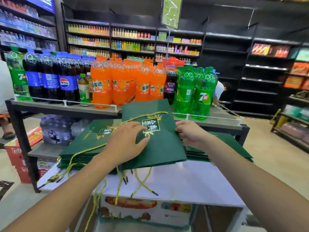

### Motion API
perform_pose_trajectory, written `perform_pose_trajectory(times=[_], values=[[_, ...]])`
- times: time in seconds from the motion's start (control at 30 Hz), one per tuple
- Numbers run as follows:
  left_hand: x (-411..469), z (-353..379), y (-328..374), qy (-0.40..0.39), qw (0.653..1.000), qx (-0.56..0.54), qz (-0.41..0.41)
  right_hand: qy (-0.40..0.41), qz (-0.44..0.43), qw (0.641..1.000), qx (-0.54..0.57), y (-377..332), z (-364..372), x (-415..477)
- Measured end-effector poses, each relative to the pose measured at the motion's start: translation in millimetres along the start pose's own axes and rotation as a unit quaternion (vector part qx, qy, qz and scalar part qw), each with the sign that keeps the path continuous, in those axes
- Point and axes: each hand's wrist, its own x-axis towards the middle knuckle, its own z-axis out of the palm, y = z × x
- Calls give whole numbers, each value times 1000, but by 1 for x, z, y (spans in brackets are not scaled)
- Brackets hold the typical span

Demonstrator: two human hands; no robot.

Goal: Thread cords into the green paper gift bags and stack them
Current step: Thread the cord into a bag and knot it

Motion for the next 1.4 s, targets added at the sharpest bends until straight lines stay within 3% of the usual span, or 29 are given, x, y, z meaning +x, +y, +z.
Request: perform_pose_trajectory(times=[0.1, 0.23, 0.3, 0.37, 0.43, 0.5, 0.53, 0.63, 0.7, 0.77, 0.87, 0.97, 1.07, 1.17, 1.23, 1.3, 1.4], values=[[-3, 15, 13, 11, 999, 8, 32, 30, -2, 997, 77, 10, -11, -9], [-6, 29, 35, 145, 989, -5, 6, 89, -49, 968, 228, 35, -17, -12], [-4, 31, 41, 63, 996, -20, -66, 106, -68, 950, 286, 48, -17, -14], [0, 34, 48, -86, 984, -83, -134, 122, -78, 932, 332, 60, -13, -20], [6, 41, 55, -181, 913, -289, -226, 132, -74, 917, 369, 70, -6, -26], [9, 49, 60, -184, 819, -462, -286, 138, -58, 907, 393, 81, -1, -31], [10, 53, 60, -169, 789, -511, -296, 140, -45, 904, 402, 87, 1, -32], [11, 63, 53, -150, 762, -547, -313, 134, 46, 919, 368, 100, 1, -42], [11, 71, 46, -161, 775, -516, -329, 106, 123, 942, 293, 106, -4, -52], [7, 75, 37, -188, 802, -462, -330, 30, 186, 966, 178, 109, -16, -66], [1, 79, 23, -225, 871, -333, -282, -93, 197, 976, -8, 101, -33, -80], [-5, 84, 17, -233, 946, -92, -207, -19, 72, 977, -202, 90, -43, -65], [-11, 98, 20, -148, 984, 23, -98, 125, -14, 909, -397, 94, -51, -21], [-13, 115, 17, -148, 985, -44, 77, 188, 27, 842, -506, 107, -53, 13], [-17, 121, 12, -204, 972, -74, 94, 195, 49, 812, -548, 113, -50, 22], [-23, 123, 7, -223, 969, -70, 84, 177, 19, 814, -553, 115, -50, 24], [-28, 121, 4, -198, 974, -49, 98, 21, -13, 850, -526, 109, -60, 12]])
